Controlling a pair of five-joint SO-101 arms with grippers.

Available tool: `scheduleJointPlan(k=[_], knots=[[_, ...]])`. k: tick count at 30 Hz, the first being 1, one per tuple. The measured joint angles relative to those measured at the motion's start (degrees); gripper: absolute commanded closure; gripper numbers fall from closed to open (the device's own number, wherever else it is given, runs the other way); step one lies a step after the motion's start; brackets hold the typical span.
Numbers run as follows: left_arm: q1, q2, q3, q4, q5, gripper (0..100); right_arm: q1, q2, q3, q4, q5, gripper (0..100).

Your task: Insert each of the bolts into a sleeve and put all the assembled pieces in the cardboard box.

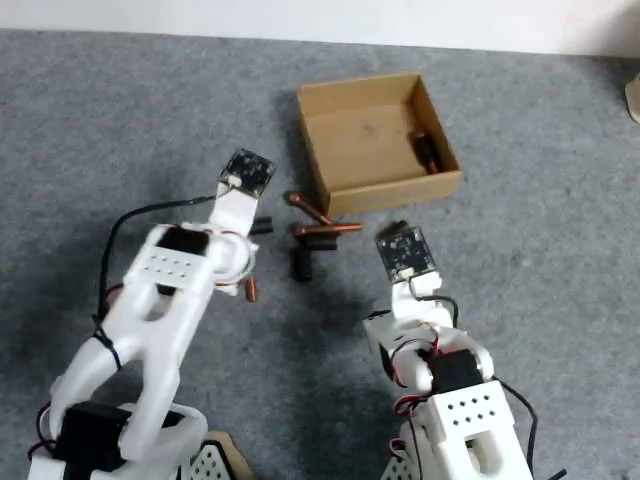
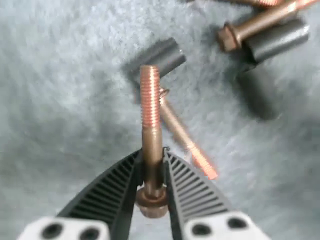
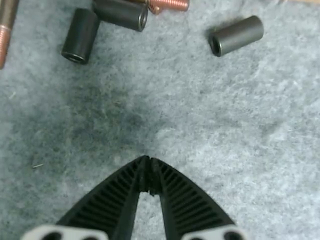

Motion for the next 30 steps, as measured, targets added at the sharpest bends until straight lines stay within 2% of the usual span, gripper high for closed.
scheduleJointPlan(k=[4, 9, 18, 22, 30], knots=[[-3.7, 0.0, 0.0, 0.0, -17.3, 99, 0.0, 0.0, 0.0, 0.0, 0.0, 98.8], [-5.3, 0.0, 0.0, 0.8, -32.2, 99, 0.0, 0.0, 1.7, -2.3, 0.0, 98.8], [-5.4, -0.1, -6.7, 10.1, -57.2, 99, 0.0, 0.0, 2.1, -3.3, 2.0, 98.8], [-5.9, -0.1, -9.1, 15.2, -61.8, 99, 0.0, 0.0, 2.1, -3.3, 2.0, 98.8], [-11.6, -0.1, -8.5, 24.7, -61.8, 99, 0.0, 0.0, 2.3, -5.4, 2.2, 98.8]])
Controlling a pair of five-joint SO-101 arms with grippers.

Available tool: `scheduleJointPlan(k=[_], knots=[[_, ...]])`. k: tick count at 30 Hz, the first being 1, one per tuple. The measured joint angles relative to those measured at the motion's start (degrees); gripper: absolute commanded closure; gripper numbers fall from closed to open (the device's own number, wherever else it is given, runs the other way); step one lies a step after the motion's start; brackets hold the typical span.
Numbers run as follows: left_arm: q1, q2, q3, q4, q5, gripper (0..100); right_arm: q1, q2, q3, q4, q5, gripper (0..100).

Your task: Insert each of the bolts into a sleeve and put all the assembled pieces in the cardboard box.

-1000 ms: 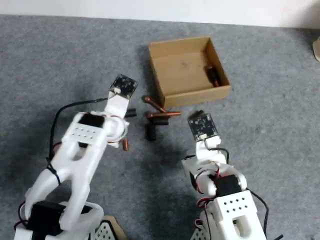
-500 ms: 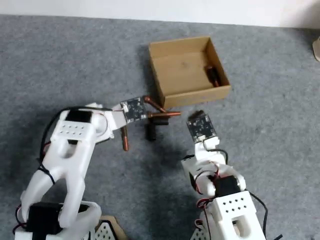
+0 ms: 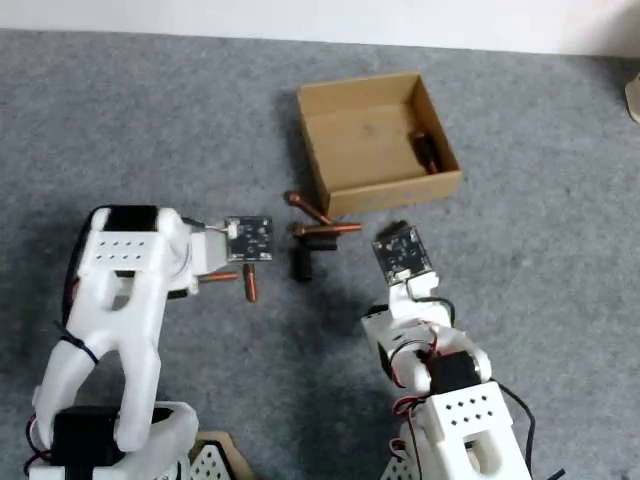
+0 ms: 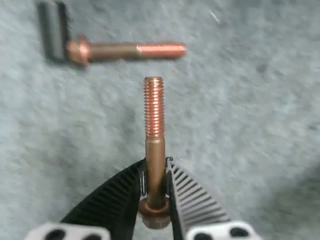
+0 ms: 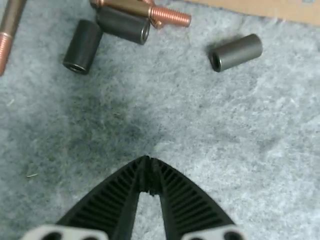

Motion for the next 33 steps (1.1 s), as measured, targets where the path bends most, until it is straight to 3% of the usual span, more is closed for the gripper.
scheduleJointPlan(k=[14, 22, 33], knots=[[-3.9, 0.0, 11.1, -12.7, 0.0, 98, 0.0, 0.0, 0.0, -0.1, 0.3, 98.8], [-3.8, -0.1, 11.1, -19.7, 0.0, 78, 0.0, 0.0, 0.0, -0.1, 0.3, 98.8], [-1.8, 0.0, 11.1, -25.3, 2.7, 78, 0.0, 0.0, 0.0, -0.1, 0.3, 98.8]])
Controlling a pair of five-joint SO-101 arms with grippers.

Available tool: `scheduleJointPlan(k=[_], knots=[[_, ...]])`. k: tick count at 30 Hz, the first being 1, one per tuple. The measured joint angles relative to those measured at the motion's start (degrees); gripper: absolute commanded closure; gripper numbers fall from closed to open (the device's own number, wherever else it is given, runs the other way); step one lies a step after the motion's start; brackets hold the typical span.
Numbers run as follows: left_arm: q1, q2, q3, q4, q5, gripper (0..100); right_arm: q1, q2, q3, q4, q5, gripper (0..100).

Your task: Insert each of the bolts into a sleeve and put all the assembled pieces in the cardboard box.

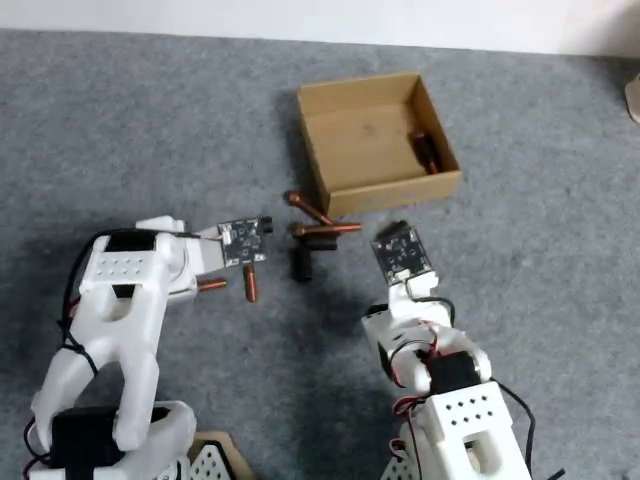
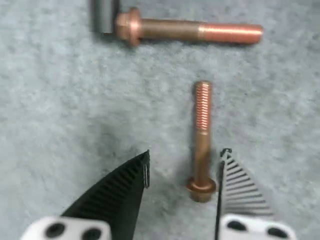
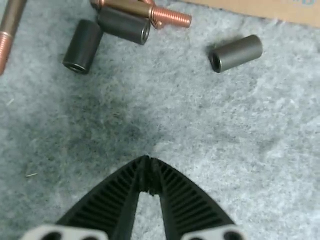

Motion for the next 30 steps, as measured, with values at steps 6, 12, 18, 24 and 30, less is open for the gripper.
scheduleJointPlan(k=[6, 12, 18, 24, 30], knots=[[0.0, 0.0, 1.6, -1.5, 2.5, 78, 0.0, 0.0, 0.0, 0.0, 0.0, 98.8], [0.0, 0.0, 4.7, -1.5, -0.3, 78, 0.0, 0.0, 0.0, 0.0, 0.0, 98.8], [0.0, 0.0, 4.7, -1.5, -0.3, 89, 0.0, 0.0, 0.0, 0.0, 0.0, 98.8], [-0.1, 0.0, 4.9, -2.9, -1.7, 98, 0.0, 0.0, 0.0, 0.0, 0.0, 98.8], [-0.4, -0.1, 7.1, -3.1, -2.0, 99, 0.0, 0.0, 0.0, 0.0, 0.0, 98.8]])
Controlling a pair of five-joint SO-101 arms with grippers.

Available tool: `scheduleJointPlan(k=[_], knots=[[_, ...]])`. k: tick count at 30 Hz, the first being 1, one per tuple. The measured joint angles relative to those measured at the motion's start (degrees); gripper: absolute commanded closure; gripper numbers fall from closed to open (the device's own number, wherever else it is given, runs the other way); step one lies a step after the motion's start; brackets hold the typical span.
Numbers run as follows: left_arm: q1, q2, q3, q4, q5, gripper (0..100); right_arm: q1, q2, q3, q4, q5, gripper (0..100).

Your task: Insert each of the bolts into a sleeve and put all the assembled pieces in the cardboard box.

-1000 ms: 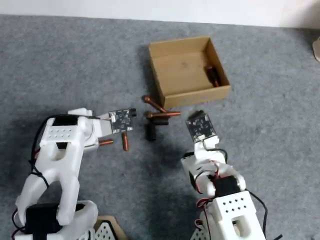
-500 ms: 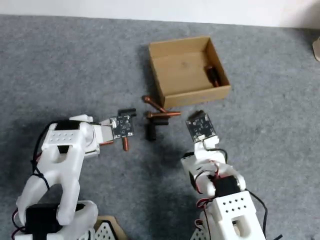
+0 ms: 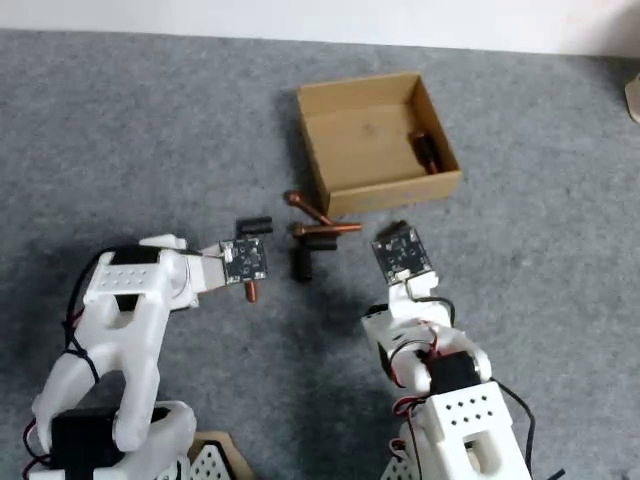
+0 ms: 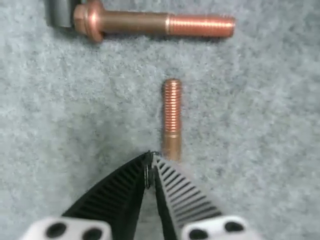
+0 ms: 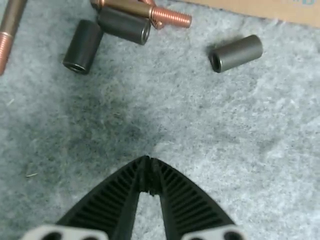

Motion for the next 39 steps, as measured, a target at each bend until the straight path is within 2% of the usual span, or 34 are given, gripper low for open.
scheduleJointPlan(k=[9, 13, 19, 23, 30, 32, 39], knots=[[0.0, 0.0, 0.5, -0.2, 0.0, 99, 0.0, 0.0, 0.0, 0.0, 0.0, 98.8], [-0.1, 0.0, -3.3, -0.2, 0.0, 98, 0.0, 0.0, 0.0, 0.0, 0.0, 98.8], [-0.1, 0.0, -7.7, -0.2, 3.4, 88, 0.0, 0.0, 0.0, 0.0, 0.0, 98.8], [-0.1, 0.0, -10.0, -0.2, 15.5, 88, 0.0, 0.0, 0.0, 0.0, 0.0, 98.8], [0.0, 0.1, -12.1, -0.2, 53.4, 88, 0.0, 0.0, 0.0, 0.0, 0.0, 98.8], [0.9, 0.1, -12.1, 0.1, 61.5, 88, 0.0, 0.0, 0.0, 0.0, 0.0, 98.8], [1.7, 0.1, -12.1, 5.5, 68.9, 88, 0.0, 0.0, 0.0, 0.0, 0.0, 98.8]])
